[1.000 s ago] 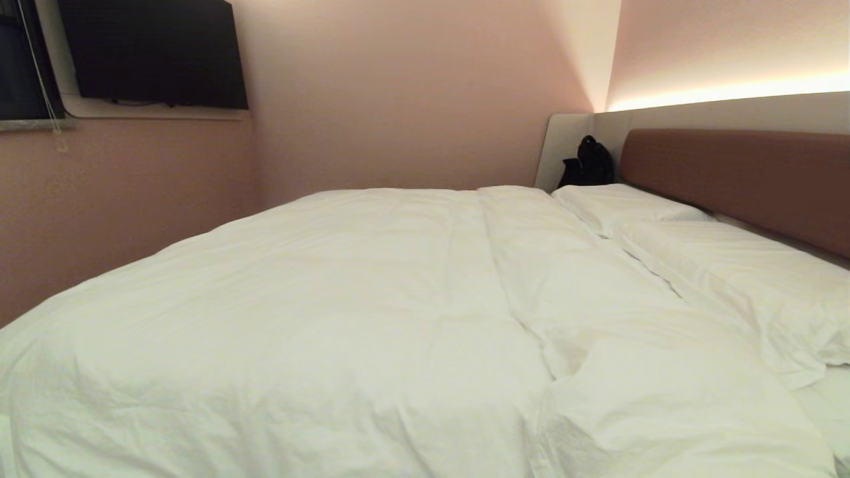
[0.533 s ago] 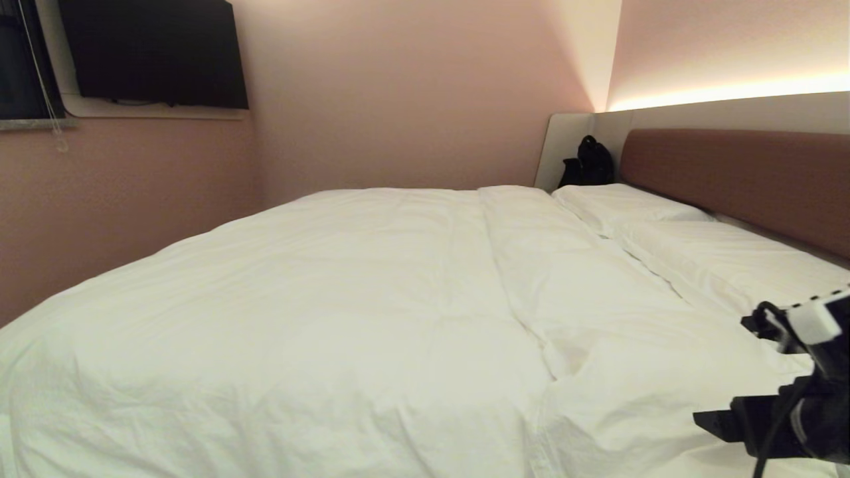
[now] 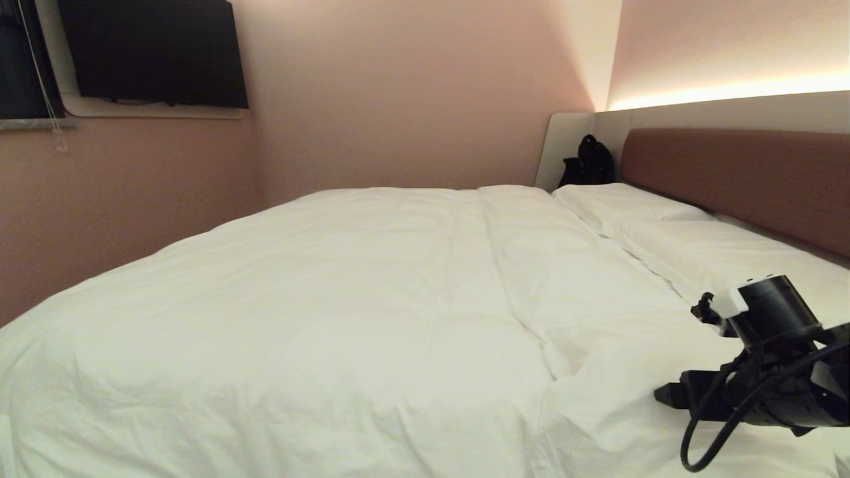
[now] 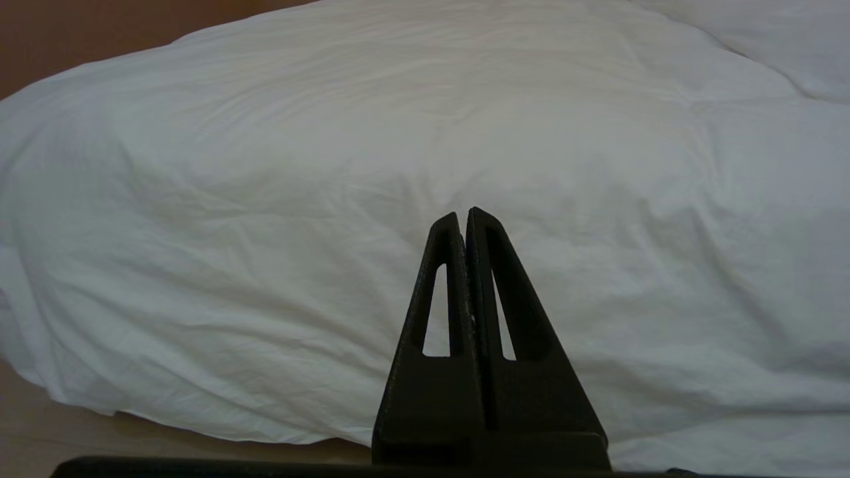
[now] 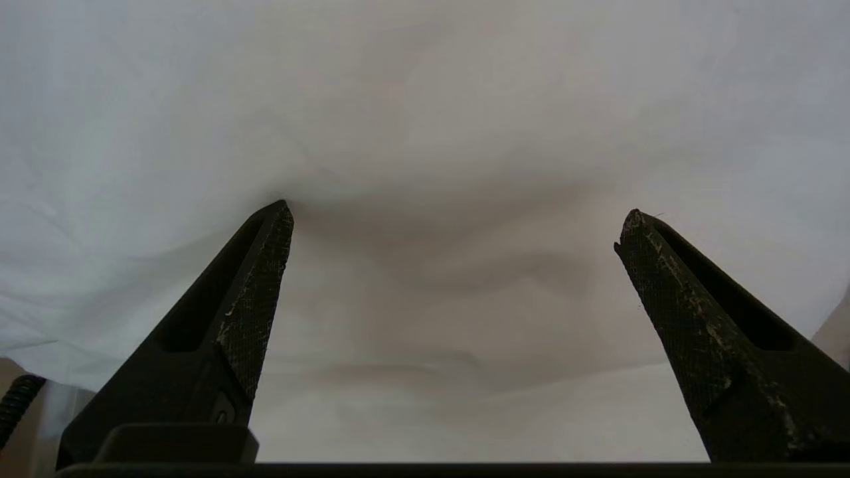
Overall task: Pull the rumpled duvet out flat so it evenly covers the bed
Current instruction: Flatten the corners of the folded blanket
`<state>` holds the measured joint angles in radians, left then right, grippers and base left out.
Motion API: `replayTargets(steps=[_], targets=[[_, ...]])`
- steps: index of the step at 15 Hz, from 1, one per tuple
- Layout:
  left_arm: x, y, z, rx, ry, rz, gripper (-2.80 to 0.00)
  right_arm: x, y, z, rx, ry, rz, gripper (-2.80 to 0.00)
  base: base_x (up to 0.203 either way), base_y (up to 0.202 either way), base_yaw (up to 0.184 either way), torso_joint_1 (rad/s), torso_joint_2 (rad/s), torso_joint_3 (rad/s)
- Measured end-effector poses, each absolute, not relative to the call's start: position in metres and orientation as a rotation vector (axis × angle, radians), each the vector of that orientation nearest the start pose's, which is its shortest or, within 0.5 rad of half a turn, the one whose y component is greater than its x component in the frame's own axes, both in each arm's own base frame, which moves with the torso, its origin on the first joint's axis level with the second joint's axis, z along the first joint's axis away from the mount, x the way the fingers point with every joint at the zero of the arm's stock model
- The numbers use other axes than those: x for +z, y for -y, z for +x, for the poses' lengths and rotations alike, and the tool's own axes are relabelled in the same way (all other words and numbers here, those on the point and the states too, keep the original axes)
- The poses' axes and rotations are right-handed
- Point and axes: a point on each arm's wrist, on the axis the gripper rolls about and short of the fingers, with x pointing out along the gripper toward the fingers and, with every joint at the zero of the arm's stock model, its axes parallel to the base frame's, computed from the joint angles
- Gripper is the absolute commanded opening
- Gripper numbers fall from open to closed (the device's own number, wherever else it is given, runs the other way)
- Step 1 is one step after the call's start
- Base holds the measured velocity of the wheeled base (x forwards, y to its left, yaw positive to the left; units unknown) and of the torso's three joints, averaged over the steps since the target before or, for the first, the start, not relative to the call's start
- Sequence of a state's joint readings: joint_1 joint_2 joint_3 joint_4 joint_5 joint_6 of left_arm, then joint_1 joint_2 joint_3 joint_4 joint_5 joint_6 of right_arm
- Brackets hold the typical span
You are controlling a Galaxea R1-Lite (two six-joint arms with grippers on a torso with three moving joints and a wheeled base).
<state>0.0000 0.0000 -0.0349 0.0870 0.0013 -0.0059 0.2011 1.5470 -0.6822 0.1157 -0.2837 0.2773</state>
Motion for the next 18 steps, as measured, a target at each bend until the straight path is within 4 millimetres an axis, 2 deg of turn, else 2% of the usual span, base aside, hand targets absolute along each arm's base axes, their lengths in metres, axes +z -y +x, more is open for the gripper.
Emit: replayTargets(steps=[1,2,8,10,14,18], targets=[[0.076,0.000,-0.026,0.001,-0.052,-0.007,-2.80,0.134,-0.037,0.213,-0.205,-0.917,0.025,0.00,0.000,0.000,0.000,0.000,0.00,0.000],[0.076,0.000,-0.026,0.001,-0.052,-0.007,-2.80,0.137,-0.036,0.207,-0.204,-0.907,0.028,-2.80,0.000,0.000,0.000,0.000,0.00,0.000],[0.076,0.000,-0.026,0.002,-0.052,-0.006,-2.80,0.145,-0.031,0.183,-0.202,-0.905,0.033,-2.80,0.000,0.000,0.000,0.000,0.00,0.000],[0.076,0.000,-0.026,0.001,-0.052,-0.006,-2.80,0.140,-0.029,0.175,-0.205,-0.959,0.023,-2.80,0.000,0.000,0.000,0.000,0.00,0.000],[0.076,0.000,-0.026,0.001,-0.052,-0.006,-2.80,0.119,-0.025,0.175,-0.207,-1.115,0.026,-2.80,0.000,0.000,0.000,0.000,0.00,0.000],[0.076,0.000,-0.026,0.002,-0.052,-0.006,-2.80,0.079,-0.018,0.196,-0.241,-1.308,0.020,-2.80,0.000,0.000,0.000,0.000,0.00,0.000]])
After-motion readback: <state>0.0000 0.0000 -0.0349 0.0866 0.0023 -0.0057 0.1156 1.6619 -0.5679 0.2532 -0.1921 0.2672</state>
